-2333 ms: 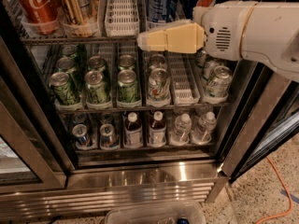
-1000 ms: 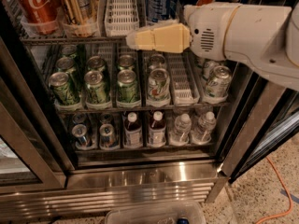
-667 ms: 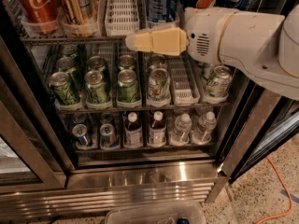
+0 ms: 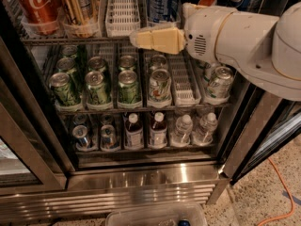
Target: Pick pepsi can from top shelf of fridge
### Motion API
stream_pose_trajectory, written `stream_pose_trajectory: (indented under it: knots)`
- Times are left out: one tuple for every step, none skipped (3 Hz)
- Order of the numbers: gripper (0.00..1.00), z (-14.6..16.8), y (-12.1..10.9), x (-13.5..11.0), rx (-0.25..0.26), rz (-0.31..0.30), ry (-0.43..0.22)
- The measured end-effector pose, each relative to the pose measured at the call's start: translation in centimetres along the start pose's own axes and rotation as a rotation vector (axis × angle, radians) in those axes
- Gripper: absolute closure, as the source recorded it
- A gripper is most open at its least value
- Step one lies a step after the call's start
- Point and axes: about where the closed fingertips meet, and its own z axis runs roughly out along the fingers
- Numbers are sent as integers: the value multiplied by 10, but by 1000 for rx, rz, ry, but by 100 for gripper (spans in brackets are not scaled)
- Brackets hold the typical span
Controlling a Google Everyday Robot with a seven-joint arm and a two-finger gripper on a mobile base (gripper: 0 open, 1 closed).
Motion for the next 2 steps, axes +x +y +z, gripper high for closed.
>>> stream_pose_trajectory:
  knots:
    - [7,3,-5,1,22,-32,1]
    - [7,3,-12,4,49,-46,7]
